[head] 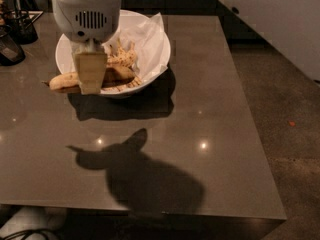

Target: Pick banana from white bowl

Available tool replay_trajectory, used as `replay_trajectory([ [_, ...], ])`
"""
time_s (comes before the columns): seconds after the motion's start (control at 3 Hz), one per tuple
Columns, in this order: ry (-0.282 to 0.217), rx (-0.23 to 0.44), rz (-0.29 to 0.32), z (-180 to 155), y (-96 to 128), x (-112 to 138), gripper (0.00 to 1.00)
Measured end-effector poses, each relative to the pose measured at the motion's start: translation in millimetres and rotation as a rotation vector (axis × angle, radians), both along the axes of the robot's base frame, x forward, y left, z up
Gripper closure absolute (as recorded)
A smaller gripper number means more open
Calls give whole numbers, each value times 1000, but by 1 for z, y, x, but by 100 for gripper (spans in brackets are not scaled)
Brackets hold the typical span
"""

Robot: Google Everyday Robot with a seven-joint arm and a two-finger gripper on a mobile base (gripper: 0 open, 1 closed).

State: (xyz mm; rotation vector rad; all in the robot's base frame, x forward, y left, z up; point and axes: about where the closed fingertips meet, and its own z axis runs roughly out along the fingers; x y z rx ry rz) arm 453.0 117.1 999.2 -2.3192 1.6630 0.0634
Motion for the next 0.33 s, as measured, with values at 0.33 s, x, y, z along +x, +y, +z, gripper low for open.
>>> replay_trajectory([
  [0.33,-10,13,1,2,3,2,100],
])
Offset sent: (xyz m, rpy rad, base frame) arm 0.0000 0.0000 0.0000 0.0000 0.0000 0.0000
